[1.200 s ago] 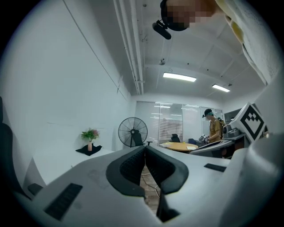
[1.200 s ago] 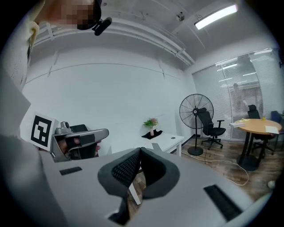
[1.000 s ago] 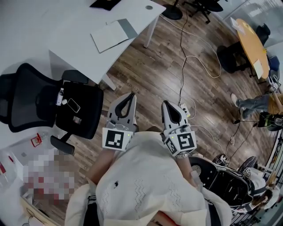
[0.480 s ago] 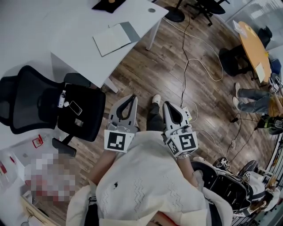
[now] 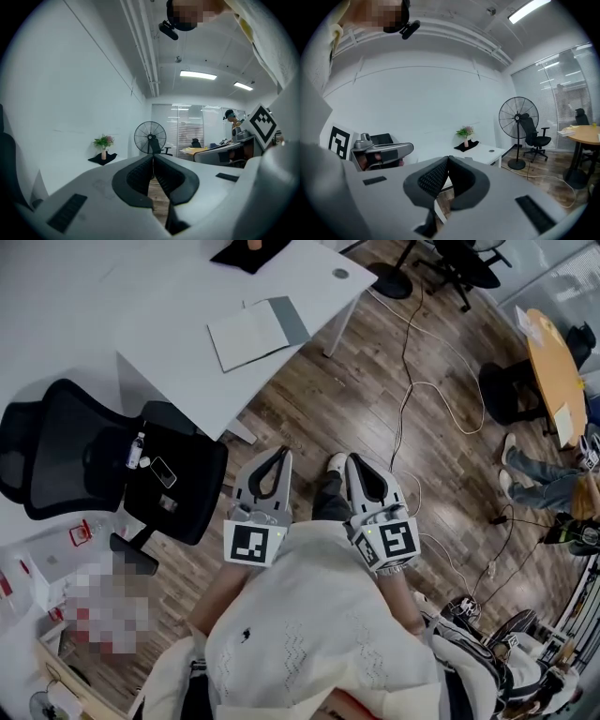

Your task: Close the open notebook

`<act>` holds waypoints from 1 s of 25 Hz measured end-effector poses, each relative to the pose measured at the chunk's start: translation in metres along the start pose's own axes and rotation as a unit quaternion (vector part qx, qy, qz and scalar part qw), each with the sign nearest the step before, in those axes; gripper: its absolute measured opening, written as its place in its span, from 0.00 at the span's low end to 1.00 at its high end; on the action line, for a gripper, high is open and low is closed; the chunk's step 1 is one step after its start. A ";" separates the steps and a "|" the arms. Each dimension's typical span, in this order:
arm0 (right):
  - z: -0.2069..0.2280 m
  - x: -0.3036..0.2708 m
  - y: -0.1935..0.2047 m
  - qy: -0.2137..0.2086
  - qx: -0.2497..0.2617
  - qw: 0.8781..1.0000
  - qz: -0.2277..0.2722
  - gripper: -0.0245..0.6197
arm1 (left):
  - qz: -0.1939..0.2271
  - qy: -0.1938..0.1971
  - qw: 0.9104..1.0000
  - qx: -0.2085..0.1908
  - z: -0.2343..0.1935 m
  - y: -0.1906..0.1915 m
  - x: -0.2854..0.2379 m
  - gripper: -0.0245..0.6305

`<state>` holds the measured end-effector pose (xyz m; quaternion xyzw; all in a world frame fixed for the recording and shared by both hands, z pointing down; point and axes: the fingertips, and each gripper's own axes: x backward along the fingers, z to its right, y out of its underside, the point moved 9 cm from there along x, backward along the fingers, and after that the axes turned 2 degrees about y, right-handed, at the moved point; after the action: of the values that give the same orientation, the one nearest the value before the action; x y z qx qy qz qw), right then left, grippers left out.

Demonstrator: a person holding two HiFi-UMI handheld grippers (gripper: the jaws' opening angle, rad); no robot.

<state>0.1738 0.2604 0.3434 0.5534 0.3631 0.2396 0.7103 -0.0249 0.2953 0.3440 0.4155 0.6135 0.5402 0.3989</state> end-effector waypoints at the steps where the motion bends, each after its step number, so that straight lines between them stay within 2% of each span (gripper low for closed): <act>1: 0.006 -0.005 -0.002 -0.004 0.001 1.000 0.000 0.04 | -0.002 -0.004 1.000 0.000 -0.001 0.000 -0.007 0.06; 8: 0.051 -0.048 -0.021 -0.027 0.003 1.000 -0.005 0.04 | -0.005 -0.032 0.999 -0.001 -0.009 -0.005 -0.056 0.06; 25: 0.163 -0.141 -0.061 -0.144 0.028 0.989 -0.021 0.04 | -0.024 -0.137 0.990 0.006 -0.001 -0.008 -0.172 0.06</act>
<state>0.2095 0.0392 0.3406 0.5937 0.2755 0.1323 0.7443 0.0313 0.1326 0.3433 0.4733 0.5663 0.4646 0.4893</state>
